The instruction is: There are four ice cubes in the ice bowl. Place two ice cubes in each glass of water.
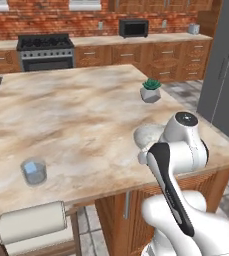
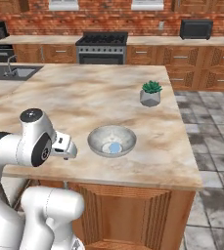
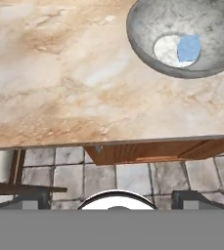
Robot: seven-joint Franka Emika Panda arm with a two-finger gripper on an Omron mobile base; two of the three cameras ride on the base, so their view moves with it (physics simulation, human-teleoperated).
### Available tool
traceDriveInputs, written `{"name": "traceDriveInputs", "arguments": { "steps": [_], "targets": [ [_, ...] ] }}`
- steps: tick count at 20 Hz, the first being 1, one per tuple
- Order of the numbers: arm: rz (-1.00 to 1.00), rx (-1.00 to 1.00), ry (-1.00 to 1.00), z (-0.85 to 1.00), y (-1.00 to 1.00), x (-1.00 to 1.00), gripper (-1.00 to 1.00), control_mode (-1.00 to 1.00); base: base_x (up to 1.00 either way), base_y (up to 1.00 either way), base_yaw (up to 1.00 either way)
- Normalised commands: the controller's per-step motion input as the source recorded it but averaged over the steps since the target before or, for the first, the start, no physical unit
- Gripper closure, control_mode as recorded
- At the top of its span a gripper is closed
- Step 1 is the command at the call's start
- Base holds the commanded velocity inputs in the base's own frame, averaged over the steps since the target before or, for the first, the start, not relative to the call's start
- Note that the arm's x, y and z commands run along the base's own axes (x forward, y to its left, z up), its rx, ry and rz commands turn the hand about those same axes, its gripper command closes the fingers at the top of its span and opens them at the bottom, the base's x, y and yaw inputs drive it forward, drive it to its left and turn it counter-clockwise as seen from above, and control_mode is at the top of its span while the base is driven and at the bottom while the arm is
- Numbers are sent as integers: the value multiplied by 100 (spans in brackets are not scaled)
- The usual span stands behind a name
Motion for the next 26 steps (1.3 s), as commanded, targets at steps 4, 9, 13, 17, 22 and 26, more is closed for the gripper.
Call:
{"name": "traceDriveInputs", "arguments": {
  "steps": [4,9,13,17,22,26],
  "targets": [
    [0,0,0,0,0,0,-100,100,62,-45,0],
    [0,0,0,0,0,0,-100,100,32,-31,0],
    [1,2,-6,11,-9,0,-100,-100,0,0,0],
    [4,0,-4,6,0,0,-100,-100,0,0,0],
    [1,0,-3,2,-9,26,-100,-100,0,0,0],
    [0,0,0,-6,-31,52,-100,-100,0,0,0]
  ]
}}
